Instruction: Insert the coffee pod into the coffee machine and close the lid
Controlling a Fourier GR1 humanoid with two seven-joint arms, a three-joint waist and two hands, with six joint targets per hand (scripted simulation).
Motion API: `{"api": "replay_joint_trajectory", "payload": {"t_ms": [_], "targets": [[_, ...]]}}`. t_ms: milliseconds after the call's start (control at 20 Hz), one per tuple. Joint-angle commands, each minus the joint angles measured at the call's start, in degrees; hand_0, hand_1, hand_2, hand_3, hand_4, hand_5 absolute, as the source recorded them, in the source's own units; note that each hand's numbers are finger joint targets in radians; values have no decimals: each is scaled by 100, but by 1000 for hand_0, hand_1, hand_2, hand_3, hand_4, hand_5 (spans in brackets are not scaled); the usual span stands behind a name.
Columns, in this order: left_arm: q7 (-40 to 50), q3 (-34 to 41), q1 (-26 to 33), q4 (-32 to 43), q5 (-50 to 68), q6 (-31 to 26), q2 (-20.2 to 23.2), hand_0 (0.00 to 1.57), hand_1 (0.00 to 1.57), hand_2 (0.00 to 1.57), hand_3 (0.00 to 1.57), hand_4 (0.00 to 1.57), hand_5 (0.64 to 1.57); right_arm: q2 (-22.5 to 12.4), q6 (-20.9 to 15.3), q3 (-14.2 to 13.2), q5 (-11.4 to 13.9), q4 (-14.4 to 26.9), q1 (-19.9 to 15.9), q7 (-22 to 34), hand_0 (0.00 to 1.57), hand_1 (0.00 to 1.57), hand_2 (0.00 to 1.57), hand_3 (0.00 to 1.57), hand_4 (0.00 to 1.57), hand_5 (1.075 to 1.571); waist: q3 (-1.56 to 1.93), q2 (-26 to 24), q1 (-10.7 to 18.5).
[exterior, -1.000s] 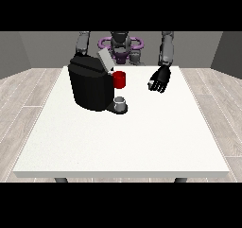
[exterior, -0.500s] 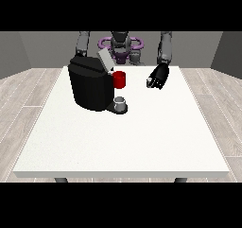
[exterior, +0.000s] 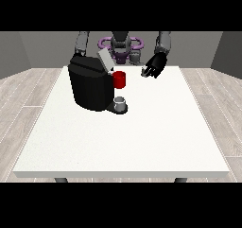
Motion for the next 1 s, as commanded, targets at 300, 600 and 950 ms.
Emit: {"api": "replay_joint_trajectory", "payload": {"t_ms": [300,600,950], "targets": [[404,202,-780,-348,94,-870,-8,1331,1331,1351,1323,592,1571,113,142,-17,-169,-30,-161,-66,0,0,0,0,0,1571,0,-148,-189],[449,607,-1334,-242,336,-1174,201,1416,1416,1421,1378,537,1571,129,94,96,-74,-445,-332,264,0,0,0,0,0,1571,-1,-107,-428],[748,1238,-2317,38,670,-1399,613,1195,1195,1240,1260,489,1571,-106,208,-143,-217,-649,-796,301,0,0,0,0,0,1571,0,520,-782]]}}
